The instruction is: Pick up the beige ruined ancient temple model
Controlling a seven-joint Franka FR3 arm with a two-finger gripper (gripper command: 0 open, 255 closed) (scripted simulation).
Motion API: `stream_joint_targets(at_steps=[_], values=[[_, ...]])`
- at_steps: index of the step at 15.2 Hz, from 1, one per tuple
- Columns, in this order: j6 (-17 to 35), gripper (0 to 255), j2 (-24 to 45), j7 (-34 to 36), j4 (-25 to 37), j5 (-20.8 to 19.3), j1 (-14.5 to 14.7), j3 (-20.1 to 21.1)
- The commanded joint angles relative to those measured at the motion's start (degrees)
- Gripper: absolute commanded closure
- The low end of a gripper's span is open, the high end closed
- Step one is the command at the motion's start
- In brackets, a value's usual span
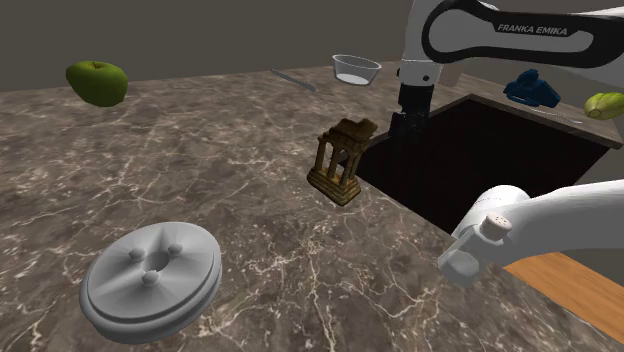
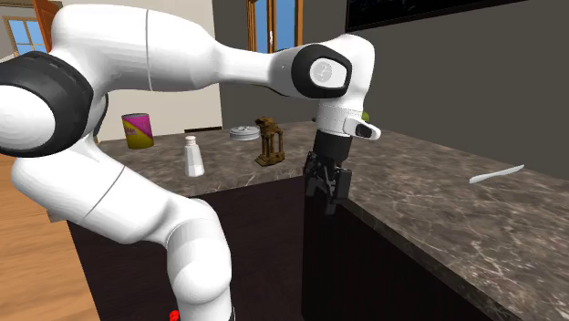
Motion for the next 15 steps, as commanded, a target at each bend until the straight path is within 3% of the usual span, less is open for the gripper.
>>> stream_joint_targets(at_steps=[1,15], values=[[0.0,0,0.0,0.0,0.0,0.0,0.0,0.0],[-4.4,0,4.9,10.8,14.8,11.5,8.1,14.0]])
